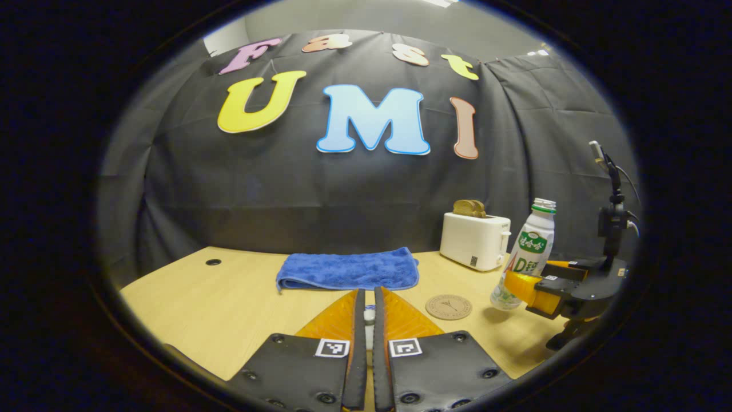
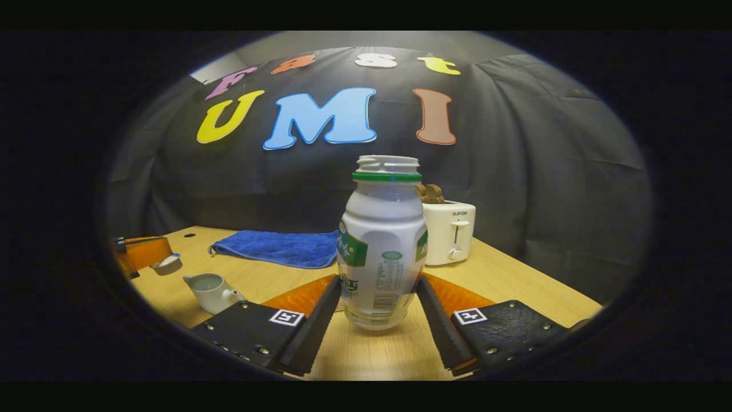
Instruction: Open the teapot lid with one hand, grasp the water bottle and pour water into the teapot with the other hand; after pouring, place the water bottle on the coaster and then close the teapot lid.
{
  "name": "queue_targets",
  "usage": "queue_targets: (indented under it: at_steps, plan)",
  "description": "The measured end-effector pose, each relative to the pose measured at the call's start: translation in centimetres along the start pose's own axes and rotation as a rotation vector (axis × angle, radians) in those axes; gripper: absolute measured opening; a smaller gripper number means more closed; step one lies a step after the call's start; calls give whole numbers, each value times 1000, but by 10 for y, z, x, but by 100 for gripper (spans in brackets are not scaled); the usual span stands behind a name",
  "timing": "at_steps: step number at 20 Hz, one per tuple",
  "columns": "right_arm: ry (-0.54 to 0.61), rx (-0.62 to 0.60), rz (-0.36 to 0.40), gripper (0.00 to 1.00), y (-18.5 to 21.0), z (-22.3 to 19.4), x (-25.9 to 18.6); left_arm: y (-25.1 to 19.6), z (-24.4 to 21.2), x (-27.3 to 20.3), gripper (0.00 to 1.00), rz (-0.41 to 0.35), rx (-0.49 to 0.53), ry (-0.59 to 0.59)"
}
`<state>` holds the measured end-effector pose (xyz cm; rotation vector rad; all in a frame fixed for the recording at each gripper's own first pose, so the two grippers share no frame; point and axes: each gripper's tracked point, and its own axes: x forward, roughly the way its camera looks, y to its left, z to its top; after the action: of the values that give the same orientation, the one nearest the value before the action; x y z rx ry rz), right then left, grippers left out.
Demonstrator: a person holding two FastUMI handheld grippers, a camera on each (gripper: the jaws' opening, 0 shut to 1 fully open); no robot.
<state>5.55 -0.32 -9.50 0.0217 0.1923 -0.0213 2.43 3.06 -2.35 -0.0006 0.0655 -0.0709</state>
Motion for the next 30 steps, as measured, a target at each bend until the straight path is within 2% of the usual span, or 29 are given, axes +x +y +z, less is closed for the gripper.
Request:
queue_targets:
  at_steps: [2, 3, 4, 15, 16, 17, 18, 19, 22, 23, 24, 26, 30]
  plan:
    - [0, 3, 0, 80, -1, 0, -3, -7, -6, 11, 15, -6, 2, 11]
    - [-3, 8, 4, 80, -2, -4, -4, -10, -10, 17, 7, -6, 1, 16]
    - [-5, 11, 10, 80, -1, -3, -5, -12, -14, 21, 11, -5, 1, 22]
    - [0, 16, 30, 80, 3, -1, -11, -13, -34, 39, 11, 9, -2, 56]
    - [1, 14, 28, 80, 3, 0, -10, -13, -35, 40, 15, 9, -1, 61]
    - [1, 15, 29, 80, 3, 0, -10, -12, -35, 39, 7, 12, 3, 59]
    - [1, 16, 30, 80, 4, 0, -11, -12, -35, 40, 15, 14, 4, 60]
    - [2, 15, 30, 80, 4, 1, -10, -12, -37, 39, 11, 15, 4, 61]
    - [6, 16, 36, 80, 5, 0, -10, -11, -40, 43, 11, 17, -8, 63]
    - [8, 14, 36, 80, 5, -2, -10, -11, -41, 41, 15, 18, -10, 66]
    - [9, 14, 37, 80, 5, -2, -10, -11, -40, 41, 11, 19, -10, 63]
    - [10, 14, 38, 80, 6, -2, -11, -12, -40, 40, 12, 23, -5, 57]
    - [9, 14, 38, 80, 5, 0, -12, -14, -44, 42, 19, 23, -3, 65]
